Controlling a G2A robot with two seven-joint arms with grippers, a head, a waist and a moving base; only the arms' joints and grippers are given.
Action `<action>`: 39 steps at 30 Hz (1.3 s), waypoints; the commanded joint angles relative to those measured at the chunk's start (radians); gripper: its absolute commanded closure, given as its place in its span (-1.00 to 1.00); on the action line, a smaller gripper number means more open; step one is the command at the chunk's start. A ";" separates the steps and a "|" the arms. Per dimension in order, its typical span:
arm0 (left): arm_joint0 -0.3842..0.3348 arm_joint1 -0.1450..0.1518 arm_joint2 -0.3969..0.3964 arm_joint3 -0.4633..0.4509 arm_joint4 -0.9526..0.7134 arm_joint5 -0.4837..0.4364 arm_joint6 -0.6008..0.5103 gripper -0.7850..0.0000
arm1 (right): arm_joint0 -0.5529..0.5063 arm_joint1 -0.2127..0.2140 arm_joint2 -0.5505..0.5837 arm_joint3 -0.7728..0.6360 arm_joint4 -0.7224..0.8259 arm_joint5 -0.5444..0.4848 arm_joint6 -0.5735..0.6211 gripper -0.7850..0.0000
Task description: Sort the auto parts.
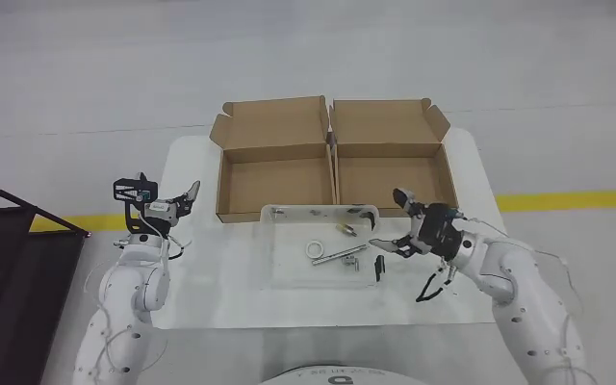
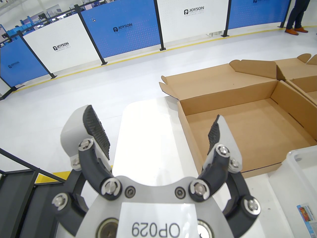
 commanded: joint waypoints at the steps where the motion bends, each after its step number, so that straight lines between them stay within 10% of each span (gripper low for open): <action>1: 0.000 0.000 0.000 0.000 0.000 0.000 0.000 -1.00 | 0.020 0.001 -0.017 -0.004 0.025 -0.001 0.071 -1.00; 12: 0.000 0.000 0.000 0.000 0.000 0.000 0.000 -1.00 | 0.105 0.013 -0.110 0.014 0.093 -0.054 0.320 -1.00; 25: 0.000 0.000 0.000 0.000 0.000 0.000 0.000 -1.00 | 0.286 -0.004 -0.368 0.060 0.114 0.117 0.687 -0.81; 39: 0.000 0.000 0.000 0.000 0.000 0.000 0.000 -1.00 | 0.448 -0.039 -0.571 0.197 0.128 0.183 0.729 -0.40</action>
